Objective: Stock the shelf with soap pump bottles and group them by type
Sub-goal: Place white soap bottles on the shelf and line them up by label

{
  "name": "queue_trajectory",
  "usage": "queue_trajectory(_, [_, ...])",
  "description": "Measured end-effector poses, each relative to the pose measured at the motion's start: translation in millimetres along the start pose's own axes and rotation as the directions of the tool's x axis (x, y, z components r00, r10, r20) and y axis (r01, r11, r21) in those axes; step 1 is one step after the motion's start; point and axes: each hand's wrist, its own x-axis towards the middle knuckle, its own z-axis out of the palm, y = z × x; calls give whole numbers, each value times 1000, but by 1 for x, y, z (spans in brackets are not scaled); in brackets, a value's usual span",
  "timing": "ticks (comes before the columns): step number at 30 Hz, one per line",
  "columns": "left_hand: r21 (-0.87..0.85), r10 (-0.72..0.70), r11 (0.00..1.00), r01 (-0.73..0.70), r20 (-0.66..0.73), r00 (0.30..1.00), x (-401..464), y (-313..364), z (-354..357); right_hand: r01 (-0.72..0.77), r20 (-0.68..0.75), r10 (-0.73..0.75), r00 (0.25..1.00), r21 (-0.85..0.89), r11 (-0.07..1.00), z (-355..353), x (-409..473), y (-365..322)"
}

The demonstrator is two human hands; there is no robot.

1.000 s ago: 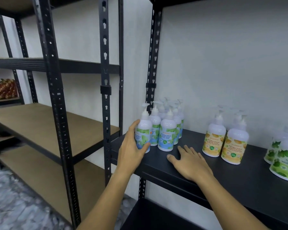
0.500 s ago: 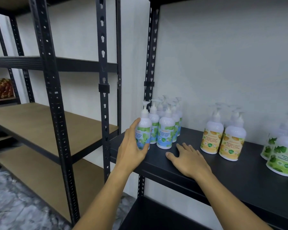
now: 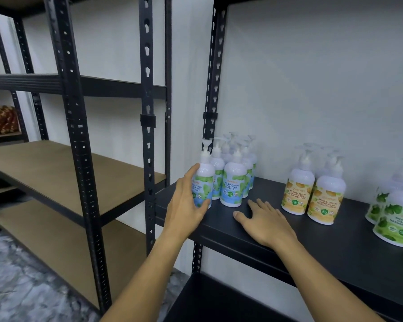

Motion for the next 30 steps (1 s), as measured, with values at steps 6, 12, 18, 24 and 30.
queue_trajectory(6, [-7,13,1000,-12,18,1000,1,-1,-1,3,-8,-3,1000,3,1000,0,0,0])
queue_trajectory(12, [-94,-31,995,39,85,996,10,-6,-13,6,-28,-5,1000,11,1000,1,1,1])
queue_trajectory(18, [-151,-30,987,51,143,989,9,-7,-14,1,-31,0,1000,12,1000,0,0,0])
queue_trajectory(24, [-71,-31,997,37,78,996,7,-5,-9,-7,-37,8,999,17,1000,-1,-1,-2])
queue_trajectory(30, [-57,-24,998,29,72,997,7,-8,-8,-5,-45,6,999,21,1000,0,0,-1])
